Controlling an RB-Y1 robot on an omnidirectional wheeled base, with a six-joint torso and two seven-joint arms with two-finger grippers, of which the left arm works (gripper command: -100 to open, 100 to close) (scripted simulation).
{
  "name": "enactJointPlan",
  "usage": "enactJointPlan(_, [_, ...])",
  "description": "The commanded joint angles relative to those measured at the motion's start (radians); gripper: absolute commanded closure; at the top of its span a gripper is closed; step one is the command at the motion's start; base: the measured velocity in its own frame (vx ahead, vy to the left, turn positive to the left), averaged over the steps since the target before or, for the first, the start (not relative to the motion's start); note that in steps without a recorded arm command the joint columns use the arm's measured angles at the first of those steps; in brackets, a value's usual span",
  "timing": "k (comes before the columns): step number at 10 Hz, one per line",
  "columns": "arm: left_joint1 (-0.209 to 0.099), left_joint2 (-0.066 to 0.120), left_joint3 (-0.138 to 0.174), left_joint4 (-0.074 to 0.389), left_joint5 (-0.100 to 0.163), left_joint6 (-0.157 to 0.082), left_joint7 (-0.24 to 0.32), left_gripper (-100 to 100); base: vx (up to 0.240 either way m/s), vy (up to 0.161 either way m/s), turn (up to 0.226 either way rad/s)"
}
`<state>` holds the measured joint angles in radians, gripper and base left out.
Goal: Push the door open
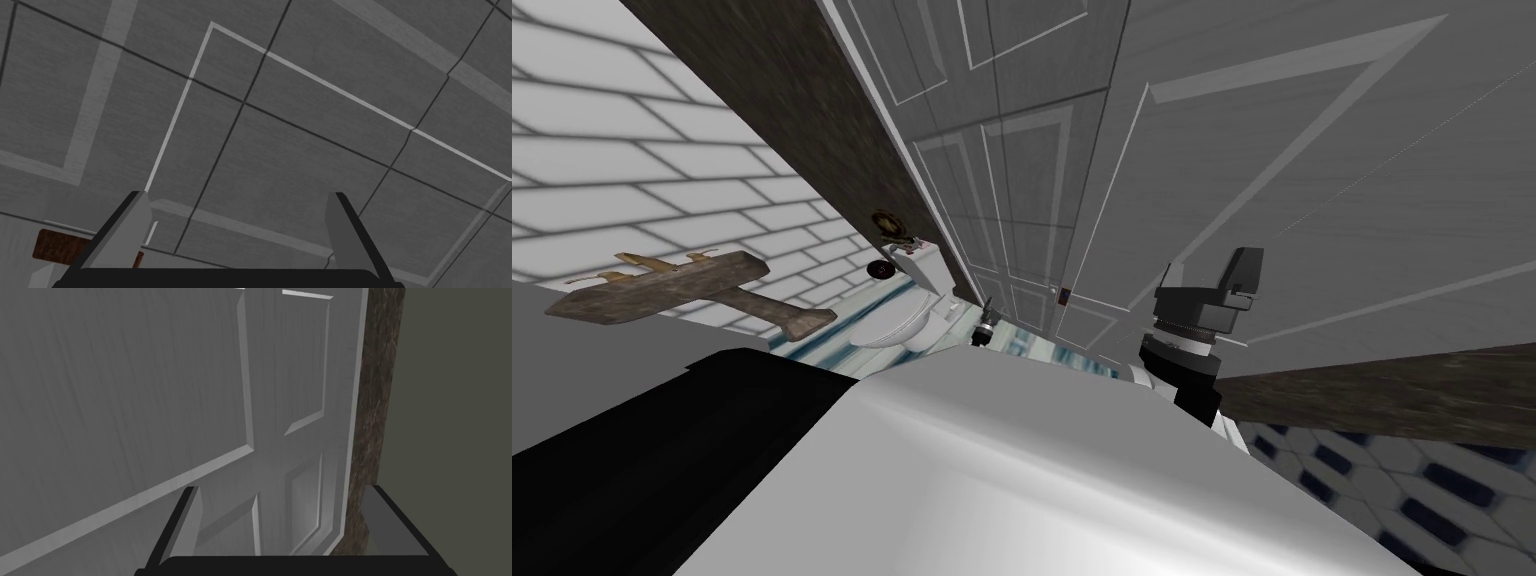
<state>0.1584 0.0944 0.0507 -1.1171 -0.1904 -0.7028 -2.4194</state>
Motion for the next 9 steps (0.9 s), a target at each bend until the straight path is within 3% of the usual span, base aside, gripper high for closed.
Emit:
enactJointPlan(1, [-0.003, -0.003, 0.000, 0.009, -0.002, -0.001, -0.032, -100, 0.007, -0.043, -0.059])
enactJointPlan(9, [-0.026, -0.019, 0.004, 0.071, -0.012, -0.013, -0.176, -100, 0.000, -0.043, -0.061])
